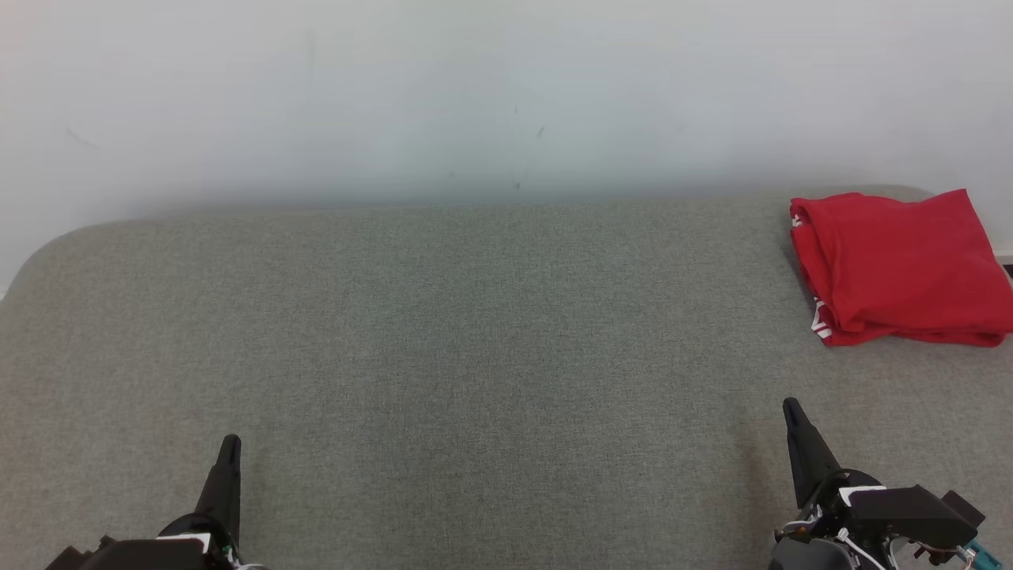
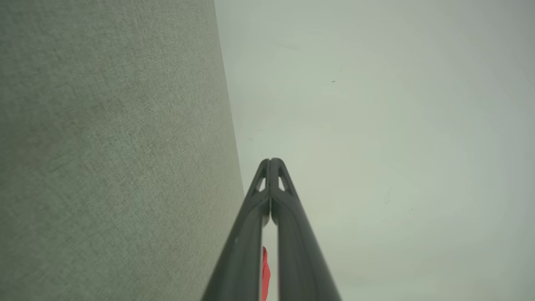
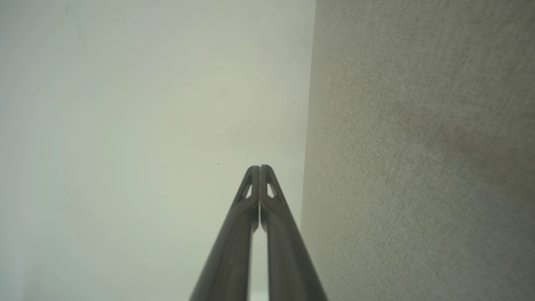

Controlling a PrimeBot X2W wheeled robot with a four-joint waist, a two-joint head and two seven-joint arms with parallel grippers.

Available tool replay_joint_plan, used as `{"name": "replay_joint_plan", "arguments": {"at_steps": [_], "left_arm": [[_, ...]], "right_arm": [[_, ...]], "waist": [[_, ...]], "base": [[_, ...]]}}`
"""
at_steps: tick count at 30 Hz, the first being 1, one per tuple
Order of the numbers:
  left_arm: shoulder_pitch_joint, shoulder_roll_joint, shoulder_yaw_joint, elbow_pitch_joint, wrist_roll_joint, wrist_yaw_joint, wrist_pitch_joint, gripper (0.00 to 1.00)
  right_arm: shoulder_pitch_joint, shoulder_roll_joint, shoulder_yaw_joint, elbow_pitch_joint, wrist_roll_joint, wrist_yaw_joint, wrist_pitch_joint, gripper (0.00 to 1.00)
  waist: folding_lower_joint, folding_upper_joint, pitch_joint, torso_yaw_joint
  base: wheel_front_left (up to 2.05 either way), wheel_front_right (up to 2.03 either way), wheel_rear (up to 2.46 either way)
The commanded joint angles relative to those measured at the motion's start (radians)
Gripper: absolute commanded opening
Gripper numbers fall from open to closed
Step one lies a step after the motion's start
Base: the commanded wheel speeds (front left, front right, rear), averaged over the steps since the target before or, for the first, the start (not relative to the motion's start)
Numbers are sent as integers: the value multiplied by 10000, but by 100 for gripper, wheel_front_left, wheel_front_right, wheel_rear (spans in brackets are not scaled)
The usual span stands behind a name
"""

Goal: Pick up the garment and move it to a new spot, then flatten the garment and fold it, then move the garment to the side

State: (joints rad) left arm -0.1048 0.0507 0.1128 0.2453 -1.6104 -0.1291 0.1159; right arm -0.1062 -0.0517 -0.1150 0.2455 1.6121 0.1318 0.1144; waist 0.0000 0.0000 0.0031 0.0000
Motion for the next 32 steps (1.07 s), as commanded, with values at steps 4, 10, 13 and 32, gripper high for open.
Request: {"name": "replay_joint_plan", "arguments": {"at_steps": [4, 10, 13, 32], "left_arm": [[-101, -16, 18, 8, -50, -35, 1, 0], [-101, -16, 13, 9, -50, -35, 1, 0], [-101, -16, 16, 9, -50, -35, 1, 0], [-101, -16, 17, 9, -50, -35, 0, 0]], "right_arm": [[-54, 40, 3, -19, 18, -21, 25, 0], [-54, 40, 3, -19, 18, -21, 25, 0], [-54, 40, 3, -19, 18, -21, 25, 0], [-55, 40, 3, -19, 18, -21, 25, 0]], "waist": [[0, 0, 0, 0], [0, 0, 0, 0], [0, 0, 0, 0], [0, 0, 0, 0]], "base": [[0, 0, 0], [0, 0, 0], [0, 0, 0], [0, 0, 0]]}}
